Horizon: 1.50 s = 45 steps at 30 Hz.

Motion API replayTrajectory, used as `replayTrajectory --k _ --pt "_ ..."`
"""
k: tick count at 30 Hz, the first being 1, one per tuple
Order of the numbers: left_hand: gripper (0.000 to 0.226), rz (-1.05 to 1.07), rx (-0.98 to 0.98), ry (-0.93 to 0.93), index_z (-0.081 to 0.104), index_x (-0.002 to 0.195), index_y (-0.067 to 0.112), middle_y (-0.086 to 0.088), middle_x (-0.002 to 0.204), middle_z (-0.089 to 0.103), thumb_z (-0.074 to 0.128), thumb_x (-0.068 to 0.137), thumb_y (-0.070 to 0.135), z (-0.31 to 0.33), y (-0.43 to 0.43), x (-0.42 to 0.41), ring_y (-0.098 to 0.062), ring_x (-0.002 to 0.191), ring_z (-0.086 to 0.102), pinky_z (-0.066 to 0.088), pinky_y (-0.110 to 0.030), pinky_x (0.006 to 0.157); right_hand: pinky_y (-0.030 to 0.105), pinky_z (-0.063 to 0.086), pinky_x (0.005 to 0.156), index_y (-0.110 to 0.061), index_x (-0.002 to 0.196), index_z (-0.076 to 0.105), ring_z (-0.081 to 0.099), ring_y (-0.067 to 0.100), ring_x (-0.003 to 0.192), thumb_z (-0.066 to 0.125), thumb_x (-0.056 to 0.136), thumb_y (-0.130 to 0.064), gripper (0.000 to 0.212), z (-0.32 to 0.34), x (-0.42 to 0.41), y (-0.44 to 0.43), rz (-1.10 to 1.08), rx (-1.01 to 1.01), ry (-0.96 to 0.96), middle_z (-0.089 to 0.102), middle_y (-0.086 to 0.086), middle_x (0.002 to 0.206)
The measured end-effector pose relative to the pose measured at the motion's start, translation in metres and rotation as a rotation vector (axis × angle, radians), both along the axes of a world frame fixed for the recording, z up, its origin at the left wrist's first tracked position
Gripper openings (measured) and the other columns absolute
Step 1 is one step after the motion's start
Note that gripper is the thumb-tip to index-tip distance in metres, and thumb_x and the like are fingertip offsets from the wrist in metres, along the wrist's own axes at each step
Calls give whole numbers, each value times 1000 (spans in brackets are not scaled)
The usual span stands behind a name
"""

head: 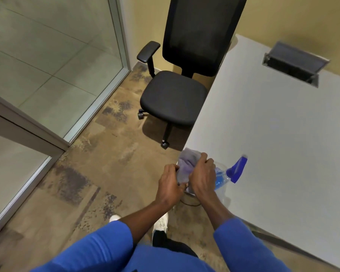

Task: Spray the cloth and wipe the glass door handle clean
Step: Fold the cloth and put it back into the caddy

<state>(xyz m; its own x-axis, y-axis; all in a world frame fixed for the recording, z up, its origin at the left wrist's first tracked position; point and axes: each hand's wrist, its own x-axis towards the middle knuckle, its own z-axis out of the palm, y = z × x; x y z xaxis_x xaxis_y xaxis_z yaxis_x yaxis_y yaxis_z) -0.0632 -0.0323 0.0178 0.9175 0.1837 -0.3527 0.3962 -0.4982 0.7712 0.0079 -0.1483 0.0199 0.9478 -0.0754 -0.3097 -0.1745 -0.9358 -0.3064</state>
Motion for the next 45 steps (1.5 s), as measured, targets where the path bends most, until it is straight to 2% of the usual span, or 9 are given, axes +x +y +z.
replayTrajectory --k 3,8,12,17,20,23,27,30,45 --pt "36 -106 105 12 61 137 3 -9 129 59 73 109 22 -1 -7 3 -33 113 65 56 -28 87 45 55 110 -11 144 41 64 36 130 73 100 -46 64 -1 4 4 90 -288 132 60 19 142" --pt "51 -301 425 -78 47 163 5 -17 157 53 53 116 25 -4 -17 -5 -33 140 56 50 -41 115 41 56 111 -11 147 44 67 32 129 73 101 -43 62 -11 12 1 110 -289 185 64 15 142" --pt "43 -658 725 -185 77 138 11 -18 143 75 72 102 35 -7 -13 -23 -34 132 71 59 -45 109 38 60 106 -7 140 52 71 31 122 71 104 -37 51 -13 21 0 191 -348 186 69 15 134" --pt "63 -936 837 -154 57 156 -1 -28 158 59 35 119 44 -31 -18 -34 -48 158 48 22 -61 142 33 60 100 -9 136 58 72 26 117 86 92 -39 60 -11 25 -3 287 -412 148 70 14 130" --pt "58 -954 904 -153 71 146 3 -26 148 72 52 114 47 -33 -20 -36 -45 148 63 26 -61 138 33 60 97 -13 140 56 69 26 119 83 91 -51 67 -8 22 -1 357 -424 16 66 14 135" --pt "58 -965 894 -160 78 140 4 -27 141 78 69 105 48 -33 -22 -31 -46 140 72 37 -60 132 34 58 101 -16 139 59 67 26 122 77 96 -52 59 -7 25 -2 423 -380 3 65 13 139" --pt "71 -938 872 -170 54 164 3 -31 167 55 40 117 55 -43 -29 -26 -50 166 40 17 -65 142 38 51 113 -19 144 56 61 30 136 69 103 -48 51 -7 33 3 367 -226 241 56 13 152" --pt "70 -933 820 -142 56 159 4 -28 155 63 42 116 58 -40 -31 -21 -47 154 50 29 -61 134 42 50 116 -20 147 53 54 33 143 70 103 -47 54 -11 35 4 302 -117 311 46 14 157" --pt "58 -990 769 56 62 152 4 -21 151 69 56 115 48 -21 -39 -2 -38 143 62 34 -54 131 49 47 122 -9 150 51 49 38 144 72 102 -38 60 -9 50 21 522 -334 479 52 20 153"
